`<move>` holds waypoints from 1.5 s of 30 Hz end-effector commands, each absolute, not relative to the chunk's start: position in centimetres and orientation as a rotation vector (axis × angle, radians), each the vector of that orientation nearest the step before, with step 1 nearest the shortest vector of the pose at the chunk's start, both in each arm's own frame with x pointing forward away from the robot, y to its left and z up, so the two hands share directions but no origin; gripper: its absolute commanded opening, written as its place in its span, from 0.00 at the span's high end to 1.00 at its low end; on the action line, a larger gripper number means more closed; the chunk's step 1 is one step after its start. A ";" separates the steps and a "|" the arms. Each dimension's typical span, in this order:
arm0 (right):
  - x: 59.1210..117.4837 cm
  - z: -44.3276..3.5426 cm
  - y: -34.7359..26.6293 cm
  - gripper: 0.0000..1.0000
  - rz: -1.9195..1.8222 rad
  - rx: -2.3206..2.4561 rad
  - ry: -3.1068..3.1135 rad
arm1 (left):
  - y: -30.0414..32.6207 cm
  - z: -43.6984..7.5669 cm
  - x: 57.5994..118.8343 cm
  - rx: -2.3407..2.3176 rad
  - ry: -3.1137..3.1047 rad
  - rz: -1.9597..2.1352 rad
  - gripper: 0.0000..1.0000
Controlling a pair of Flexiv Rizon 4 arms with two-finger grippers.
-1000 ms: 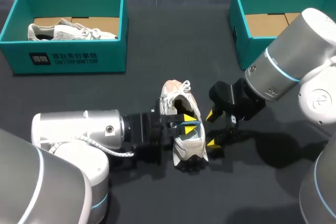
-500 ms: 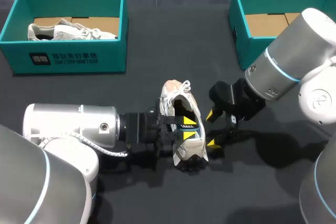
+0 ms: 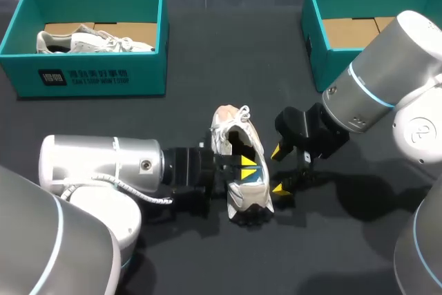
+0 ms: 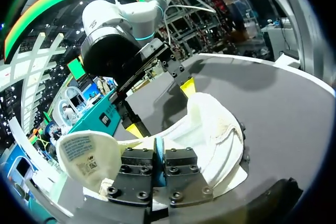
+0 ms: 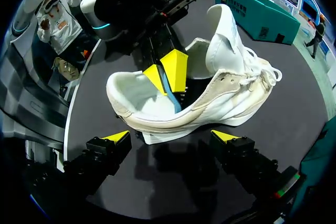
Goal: Take the shoe out of the shoebox, open the shoe tongue, remove and reinsert the insole, then place the shoe into the shoebox
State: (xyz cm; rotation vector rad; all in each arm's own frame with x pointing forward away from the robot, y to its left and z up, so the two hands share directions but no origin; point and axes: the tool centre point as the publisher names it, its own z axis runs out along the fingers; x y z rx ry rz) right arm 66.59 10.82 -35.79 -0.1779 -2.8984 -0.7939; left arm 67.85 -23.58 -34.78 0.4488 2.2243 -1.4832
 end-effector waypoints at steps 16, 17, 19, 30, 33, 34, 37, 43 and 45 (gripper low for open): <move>66.5 -35.9 10.9 0.00 -0.790 -0.180 -2.902 | -22.8 -30.4 66.1 0.505 2.379 -1.533 0.66; 66.5 -35.9 10.9 0.00 -0.790 -0.180 -2.902 | -22.7 -30.3 66.0 0.512 2.386 -1.534 0.66; 66.5 -35.9 10.9 0.00 -0.790 -0.180 -2.902 | -22.6 -30.1 66.0 0.537 2.411 -1.525 0.65; 66.5 -35.7 10.6 0.00 -0.794 -0.184 -2.904 | -20.6 -29.2 65.5 0.691 2.537 -1.433 0.66; 66.7 -35.0 9.6 0.00 -0.782 -0.194 -2.910 | -19.8 -29.0 65.6 0.726 2.573 -1.391 0.65; 66.8 -34.8 9.1 0.00 -0.778 -0.199 -2.913 | -19.5 -28.9 65.6 0.739 2.586 -1.379 0.65; 66.9 -34.1 7.8 0.00 -0.778 -0.203 -2.916 | -18.6 -28.5 66.0 0.770 2.622 -1.346 0.66; 66.7 -33.3 5.3 0.00 -0.751 -0.235 -2.909 | -17.2 -27.6 66.4 0.891 2.680 -1.257 0.66; 66.7 -33.3 4.5 0.00 -0.747 -0.213 -2.870 | -16.5 -27.1 66.6 0.942 2.694 -1.227 0.66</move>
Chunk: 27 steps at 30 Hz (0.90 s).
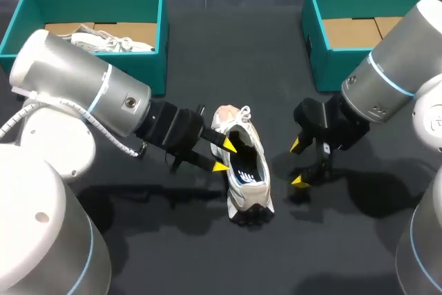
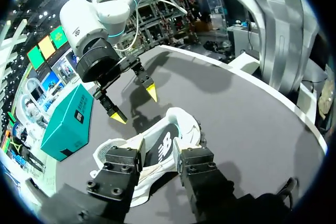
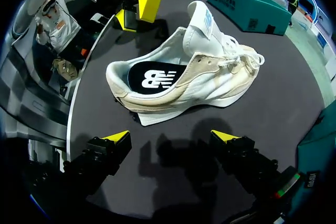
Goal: Take the shoe out of the shoebox, open the shoe tongue, remove and reinsert the insole, then place the shoe into the shoebox
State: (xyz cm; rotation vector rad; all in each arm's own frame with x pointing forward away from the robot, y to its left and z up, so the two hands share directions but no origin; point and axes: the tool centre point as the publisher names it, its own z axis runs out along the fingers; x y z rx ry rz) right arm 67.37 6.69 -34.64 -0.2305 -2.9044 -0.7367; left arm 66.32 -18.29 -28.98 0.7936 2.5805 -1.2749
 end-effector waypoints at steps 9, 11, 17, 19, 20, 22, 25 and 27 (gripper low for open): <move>66.7 -33.3 4.5 0.00 -0.747 -0.213 -2.870 | -13.6 -24.8 67.8 1.231 2.704 -1.069 0.67; 66.7 -33.3 4.5 0.00 -0.747 -0.213 -2.870 | -13.2 -24.4 68.1 1.306 2.709 -1.025 0.68; 66.6 -33.1 3.9 0.00 -0.750 -0.229 -2.879 | -11.6 -23.5 69.2 1.573 2.690 -0.871 1.00; 66.5 -32.5 2.4 0.00 -0.744 -0.309 -2.901 | -10.9 -23.2 69.7 1.705 2.669 -0.833 1.00; 66.4 -32.3 1.5 0.00 -0.733 -0.320 -2.909 | -10.9 -23.2 69.7 1.705 2.669 -0.833 1.00; 66.5 -32.2 -0.3 0.00 -0.754 -0.304 -2.918 | -10.9 -23.2 69.7 1.705 2.669 -0.833 1.00; 66.4 -32.2 -0.8 0.00 -0.793 -0.387 -2.912 | -10.9 -23.2 69.7 1.705 2.669 -0.833 1.00; 66.4 -32.2 -0.8 0.00 -0.793 -0.387 -2.912 | -10.9 -23.2 69.7 1.705 2.669 -0.833 1.00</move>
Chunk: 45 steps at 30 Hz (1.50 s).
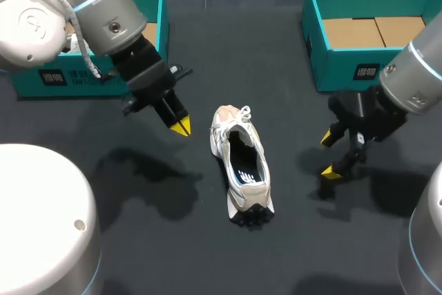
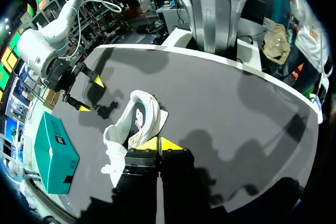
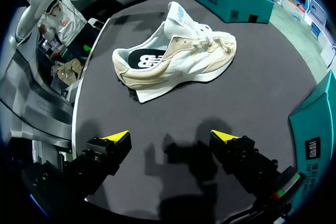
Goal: Take the shoe out of the shoebox, open the shoe tongue, remove and reinsert the insole, then place the shoe into the shoebox
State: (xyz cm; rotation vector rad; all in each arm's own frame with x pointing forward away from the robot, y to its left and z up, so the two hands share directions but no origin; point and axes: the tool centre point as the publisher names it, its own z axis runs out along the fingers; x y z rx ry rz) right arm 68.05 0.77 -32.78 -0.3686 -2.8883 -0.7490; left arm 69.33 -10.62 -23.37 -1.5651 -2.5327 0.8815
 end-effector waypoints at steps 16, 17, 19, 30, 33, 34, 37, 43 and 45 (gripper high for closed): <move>66.3 -31.1 -3.2 0.00 -0.730 -0.476 -2.931 | -12.8 -23.5 69.3 -1.840 -2.300 0.655 1.00; 66.4 -31.1 -3.6 0.00 -0.717 -0.484 -2.931 | -13.0 -23.6 69.2 -1.858 -2.296 0.651 1.00; 66.6 -30.9 -4.2 0.00 -0.713 -0.473 -2.932 | -13.5 -23.8 68.9 -1.904 -2.265 0.636 1.00; 66.7 -30.9 -4.4 0.00 -0.698 -0.470 -2.923 | -14.9 -24.4 68.4 -1.996 -2.278 0.547 1.00; 66.7 -30.9 -4.4 0.00 -0.698 -0.470 -2.923 | -16.5 -25.3 68.4 -2.039 -2.240 0.528 1.00; 66.7 -30.9 -4.4 0.00 -0.698 -0.470 -2.923 | -16.9 -25.6 68.4 -2.054 -2.217 0.526 1.00; 66.7 -30.9 -4.4 0.00 -0.698 -0.470 -2.923 | -18.3 -26.5 68.4 -2.077 -2.200 0.489 1.00; 66.7 -30.9 -4.4 0.00 -0.698 -0.470 -2.923 | -20.6 -28.2 68.2 -2.134 -2.122 0.391 1.00; 66.7 -30.9 -4.4 0.00 -0.698 -0.470 -2.923 | -21.1 -28.9 68.0 -2.132 -2.114 0.282 1.00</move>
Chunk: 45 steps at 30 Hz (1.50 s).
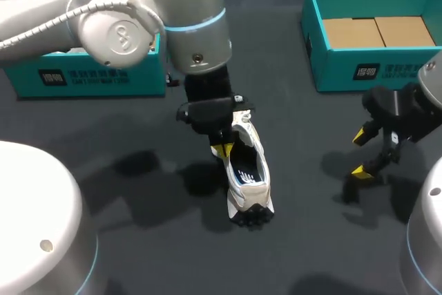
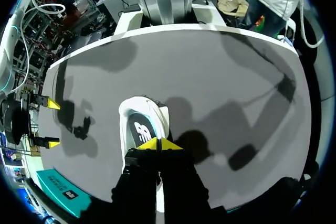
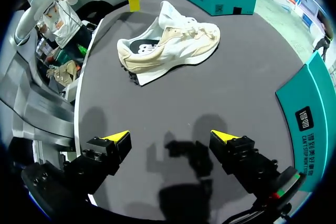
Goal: Take the shoe out of the shoebox, open the shoe tongue, remove and reinsert the insole, then place the shoe into the shoebox
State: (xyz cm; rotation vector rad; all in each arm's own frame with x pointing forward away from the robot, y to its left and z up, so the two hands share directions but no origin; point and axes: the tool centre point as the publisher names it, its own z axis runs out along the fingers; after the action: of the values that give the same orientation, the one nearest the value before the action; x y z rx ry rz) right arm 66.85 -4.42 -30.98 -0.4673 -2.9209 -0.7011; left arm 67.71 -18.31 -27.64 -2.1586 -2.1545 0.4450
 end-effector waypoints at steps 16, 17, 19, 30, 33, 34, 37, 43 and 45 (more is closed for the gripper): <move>66.7 -30.9 -4.4 0.00 -0.698 -0.470 -2.923 | -21.7 -32.3 68.2 -2.124 -2.049 0.209 1.00; 66.7 -30.9 -4.4 0.00 -0.698 -0.470 -2.923 | -21.6 -32.7 68.1 -2.127 -2.040 0.197 1.00; 66.7 -30.9 -4.4 0.00 -0.698 -0.470 -2.923 | -21.3 -33.3 67.9 -2.135 -2.018 0.174 1.00; 66.7 -30.9 -4.4 0.00 -0.698 -0.470 -2.923 | -20.6 -35.9 67.5 -2.115 -1.976 0.084 1.00; 66.7 -30.9 -4.4 0.00 -0.698 -0.470 -2.923 | -20.3 -36.3 67.2 -2.121 -1.967 0.060 1.00; 66.7 -30.9 -4.4 0.00 -0.698 -0.470 -2.923 | -20.2 -36.6 67.1 -2.122 -1.965 0.059 1.00; 66.7 -30.9 -4.4 0.00 -0.698 -0.470 -2.923 | -20.2 -37.7 66.8 -2.113 -1.962 0.067 1.00; 66.7 -30.9 -4.4 0.00 -0.698 -0.470 -2.923 | -20.3 -37.8 66.9 -2.100 -2.006 0.111 1.00; 66.7 -30.9 -4.4 0.00 -0.698 -0.470 -2.923 | -20.2 -36.7 67.0 -2.122 -2.021 0.118 1.00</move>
State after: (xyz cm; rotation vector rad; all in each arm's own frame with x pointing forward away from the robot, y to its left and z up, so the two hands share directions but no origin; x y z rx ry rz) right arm 66.89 -4.39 -30.98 -0.4679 -2.9202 -0.6999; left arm 67.00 -21.08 -37.88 -2.1014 -2.0080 0.1083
